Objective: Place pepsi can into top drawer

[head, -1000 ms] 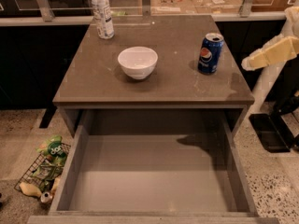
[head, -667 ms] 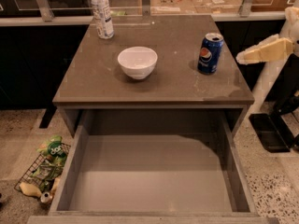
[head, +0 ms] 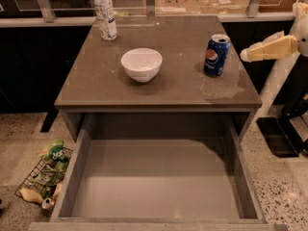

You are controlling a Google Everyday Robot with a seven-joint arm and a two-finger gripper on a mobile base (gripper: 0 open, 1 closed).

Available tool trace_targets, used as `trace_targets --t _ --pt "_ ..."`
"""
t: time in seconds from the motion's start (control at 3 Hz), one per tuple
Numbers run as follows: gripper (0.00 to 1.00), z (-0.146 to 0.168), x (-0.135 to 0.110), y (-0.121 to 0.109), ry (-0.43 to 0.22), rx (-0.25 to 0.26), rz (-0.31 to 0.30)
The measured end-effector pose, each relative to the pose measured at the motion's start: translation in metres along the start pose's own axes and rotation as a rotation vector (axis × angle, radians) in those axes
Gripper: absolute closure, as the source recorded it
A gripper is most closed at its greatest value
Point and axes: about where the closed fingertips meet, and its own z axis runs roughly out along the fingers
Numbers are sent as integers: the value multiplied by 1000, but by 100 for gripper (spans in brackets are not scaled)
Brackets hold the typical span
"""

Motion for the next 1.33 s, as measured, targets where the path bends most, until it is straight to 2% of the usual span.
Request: trace_targets --t 0.33,0.67,1.0,1.33 --pt "0 14 3 -1 -37 8 37" --pt "0 45 8 0 -122 -10 112" --pt "0 79 15 9 -188 -50 184" --pt "0 108 25 26 -237 -84 230"
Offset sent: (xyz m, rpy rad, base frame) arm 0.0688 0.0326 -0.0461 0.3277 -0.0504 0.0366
